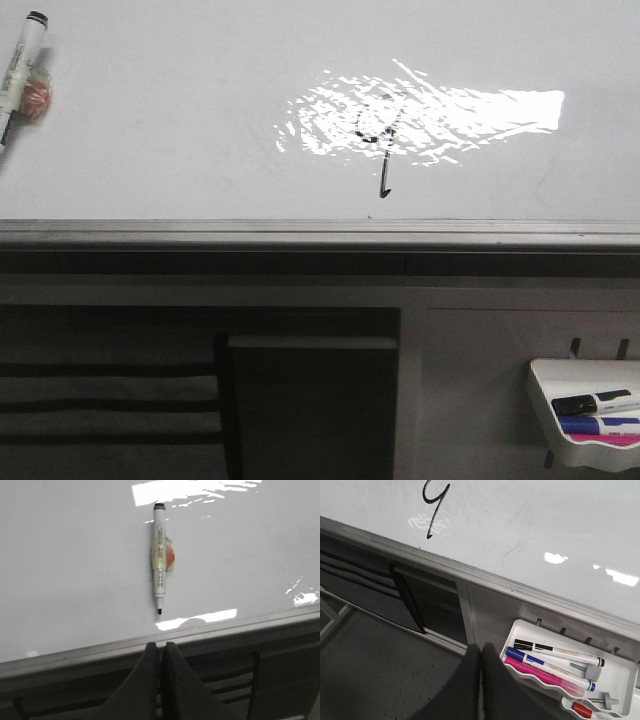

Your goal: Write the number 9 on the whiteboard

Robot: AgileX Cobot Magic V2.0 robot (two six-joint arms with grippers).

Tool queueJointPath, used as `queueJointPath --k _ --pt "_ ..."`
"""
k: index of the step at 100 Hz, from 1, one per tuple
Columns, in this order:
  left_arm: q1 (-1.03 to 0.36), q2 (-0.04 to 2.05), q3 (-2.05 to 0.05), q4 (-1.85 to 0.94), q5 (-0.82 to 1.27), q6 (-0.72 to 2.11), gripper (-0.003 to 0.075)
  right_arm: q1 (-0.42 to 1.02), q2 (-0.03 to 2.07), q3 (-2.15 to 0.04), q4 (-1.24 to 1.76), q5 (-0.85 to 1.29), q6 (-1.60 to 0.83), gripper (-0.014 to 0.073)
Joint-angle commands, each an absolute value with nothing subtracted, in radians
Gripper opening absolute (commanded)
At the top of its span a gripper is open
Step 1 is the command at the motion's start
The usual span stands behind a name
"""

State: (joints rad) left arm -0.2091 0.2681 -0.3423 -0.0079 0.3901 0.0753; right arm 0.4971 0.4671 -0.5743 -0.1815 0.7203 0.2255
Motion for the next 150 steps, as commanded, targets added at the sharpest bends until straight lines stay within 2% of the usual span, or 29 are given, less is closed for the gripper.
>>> queueJointPath --k 1,14,34,39,135,150 --pt "-0.165 0.203 -0.299 -0.011 0.303 0.073 -0.002 0.492 0.471 -0.599 -0.201 0.661 0.221 -0.0072" --pt "-0.116 0.1 -0.172 -0.018 0.271 0.073 -0.002 0.492 0.471 -0.599 -0.201 0.661 0.221 -0.0072" --pt "-0.111 -0.012 0.03 -0.082 -0.057 0.071 -0.002 0.492 0.471 -0.599 -0.201 0.662 0.221 -0.0072" --pt "-0.111 -0.038 0.015 -0.084 0.014 0.071 -0.002 0.492 0.471 -0.599 -0.201 0.663 0.221 -0.0072" --pt "-0.111 -0.033 0.024 -0.084 0.024 0.071 -0.002 0.491 0.45 -0.591 -0.203 0.659 0.221 -0.0072" --pt "-0.111 -0.033 0.024 -0.084 0.024 0.071 -0.002 0.372 0.346 -0.494 -0.204 0.524 0.219 -0.0072"
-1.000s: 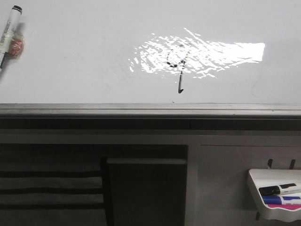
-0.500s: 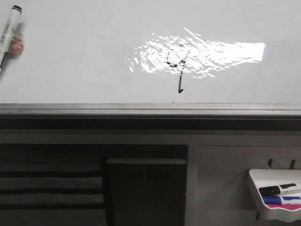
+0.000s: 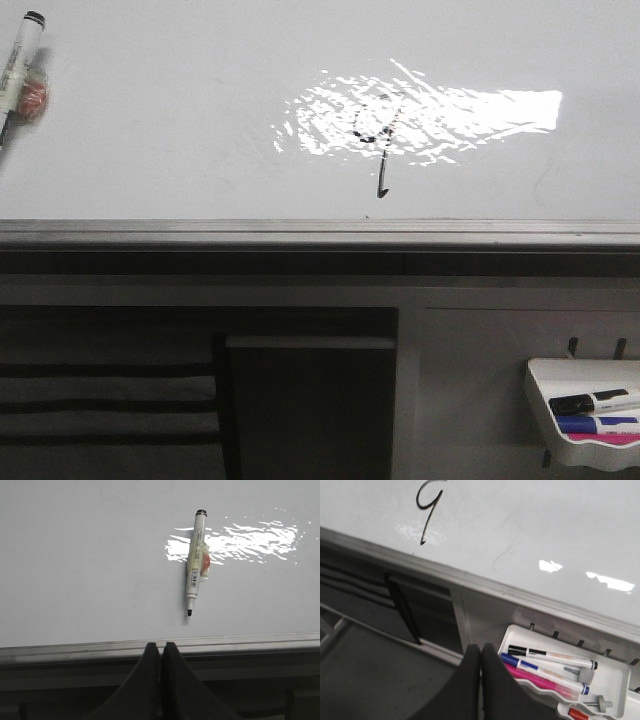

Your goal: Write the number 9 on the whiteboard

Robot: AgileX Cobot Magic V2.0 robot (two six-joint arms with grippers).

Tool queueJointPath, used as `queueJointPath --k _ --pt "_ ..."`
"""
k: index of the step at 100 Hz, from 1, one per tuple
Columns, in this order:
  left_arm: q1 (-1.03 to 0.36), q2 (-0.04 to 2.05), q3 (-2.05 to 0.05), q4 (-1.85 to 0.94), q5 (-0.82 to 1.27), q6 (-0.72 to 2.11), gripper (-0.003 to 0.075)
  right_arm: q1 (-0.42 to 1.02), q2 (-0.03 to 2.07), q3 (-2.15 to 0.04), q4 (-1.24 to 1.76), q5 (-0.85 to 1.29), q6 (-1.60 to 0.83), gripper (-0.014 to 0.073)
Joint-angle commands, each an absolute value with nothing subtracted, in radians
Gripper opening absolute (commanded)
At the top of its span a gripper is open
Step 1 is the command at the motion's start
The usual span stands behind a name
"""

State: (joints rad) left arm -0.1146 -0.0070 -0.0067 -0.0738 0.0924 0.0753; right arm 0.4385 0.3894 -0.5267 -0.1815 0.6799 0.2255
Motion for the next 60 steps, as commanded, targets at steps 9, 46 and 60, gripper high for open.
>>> queueJointPath --k 9,46,60 --pt "-0.111 -0.033 0.024 -0.084 0.024 0.071 -0.002 0.257 0.264 -0.373 -0.199 0.347 0.219 -0.0072" --pt "-0.111 -0.033 0.024 -0.084 0.024 0.071 -0.002 0.039 0.009 0.032 -0.121 -0.026 0.221 -0.0072" --pt "-0.111 -0.033 0.024 -0.084 0.024 0.071 -0.002 0.036 -0.028 0.04 -0.112 -0.013 0.221 -0.0072"
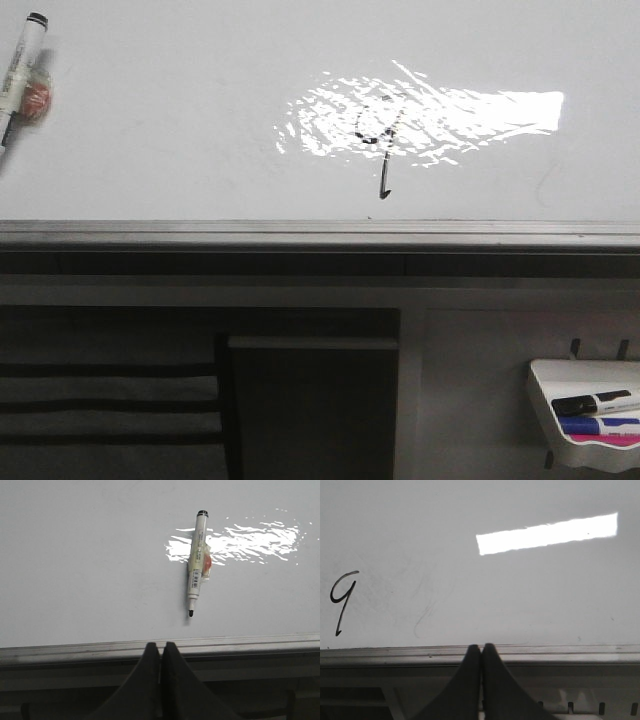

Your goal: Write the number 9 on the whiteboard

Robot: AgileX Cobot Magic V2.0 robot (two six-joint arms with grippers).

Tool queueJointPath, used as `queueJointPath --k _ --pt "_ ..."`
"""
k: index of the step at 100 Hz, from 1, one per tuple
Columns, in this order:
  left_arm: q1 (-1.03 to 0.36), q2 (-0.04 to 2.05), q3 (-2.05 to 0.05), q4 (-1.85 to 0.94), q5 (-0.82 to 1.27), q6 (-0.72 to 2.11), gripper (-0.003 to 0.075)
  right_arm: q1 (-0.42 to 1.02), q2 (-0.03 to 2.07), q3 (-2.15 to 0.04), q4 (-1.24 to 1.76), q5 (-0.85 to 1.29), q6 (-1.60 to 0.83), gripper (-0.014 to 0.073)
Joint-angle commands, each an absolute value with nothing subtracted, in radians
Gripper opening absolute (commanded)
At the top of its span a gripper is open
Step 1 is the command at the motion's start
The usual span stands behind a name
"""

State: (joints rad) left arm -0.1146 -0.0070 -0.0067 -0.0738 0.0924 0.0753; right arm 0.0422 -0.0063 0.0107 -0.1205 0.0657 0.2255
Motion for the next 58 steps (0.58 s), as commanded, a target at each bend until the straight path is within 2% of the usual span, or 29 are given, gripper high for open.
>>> queueJointPath --k 1,58 --pt "-0.111 -0.033 0.024 -0.084 0.024 0.071 -0.002 0.036 -0.028 0.04 -0.112 -0.014 0.221 -0.0072" --pt "-0.111 -0.033 0.024 -0.084 0.024 0.071 -0.002 0.034 -0.028 0.04 -0.112 -0.025 0.221 -0.0072"
